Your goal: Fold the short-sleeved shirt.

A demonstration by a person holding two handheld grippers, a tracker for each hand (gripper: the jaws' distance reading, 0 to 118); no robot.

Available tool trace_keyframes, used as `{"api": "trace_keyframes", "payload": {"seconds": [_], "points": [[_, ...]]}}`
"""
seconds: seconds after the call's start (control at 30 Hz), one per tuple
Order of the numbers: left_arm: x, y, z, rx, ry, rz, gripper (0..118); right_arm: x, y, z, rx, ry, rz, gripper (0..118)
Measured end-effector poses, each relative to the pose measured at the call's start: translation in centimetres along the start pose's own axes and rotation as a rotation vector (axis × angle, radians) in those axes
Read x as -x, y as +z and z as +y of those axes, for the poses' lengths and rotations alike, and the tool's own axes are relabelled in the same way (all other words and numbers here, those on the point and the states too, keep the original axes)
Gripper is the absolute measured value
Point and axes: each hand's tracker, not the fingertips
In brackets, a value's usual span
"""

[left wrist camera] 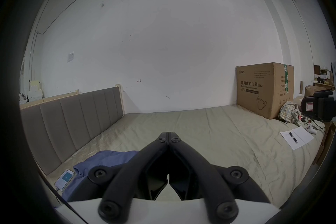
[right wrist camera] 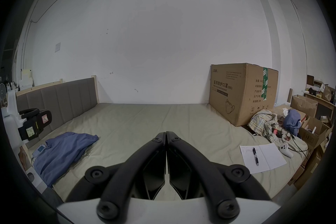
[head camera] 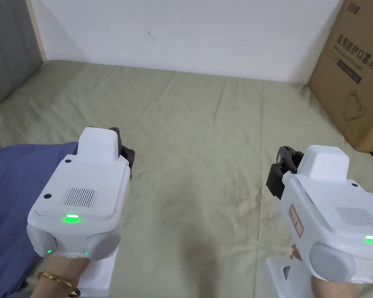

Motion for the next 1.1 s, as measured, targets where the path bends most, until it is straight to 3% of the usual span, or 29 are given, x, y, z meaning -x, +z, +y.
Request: {"api": "trace_keyframes", "payload": {"seconds": [0.23, 0.27, 0.37, 0.4, 0.53, 0.8, 0.93, 1.1], "points": [[0.1, 0.1, 0.1, -0.004, 0.007, 0.001, 0, 0.2, -0.1, 0.1, 0.022, -0.005, 0.024, 0], [0.2, 0.1, 0.1, -0.004, 0.008, 0.004, 0, 0.2, -0.2, 0.1, 0.018, 0.034, 0.008, 0], [1.2, 0.3, 0.2, -0.005, 0.011, 0.021, 0, 1.0, -0.5, 0.3, 0.017, 0.033, 0.031, 0], [1.6, 0.5, 0.2, -0.007, 0.009, 0.034, 0, 1.5, -0.6, 0.5, 0.027, -0.002, 0.058, 0], [4.4, 1.5, 0.3, -0.014, 0.013, 0.115, 0, 4.1, -1.6, 0.9, 0.005, 0.054, 0.139, 0], [11.6, 5.3, -0.2, -0.002, 0.020, 0.336, 0, 11.6, -3.9, 0.7, 0.009, 0.068, 0.376, 0], [14.6, 7.3, -0.8, 0.020, 0.027, 0.432, 0, 14.8, -4.6, 0.1, 0.012, 0.129, 0.438, 0], [17.0, 9.1, -1.5, 0.036, 0.043, 0.501, 0, 17.6, -4.9, -0.4, 0.022, 0.145, 0.506, 0]]}}
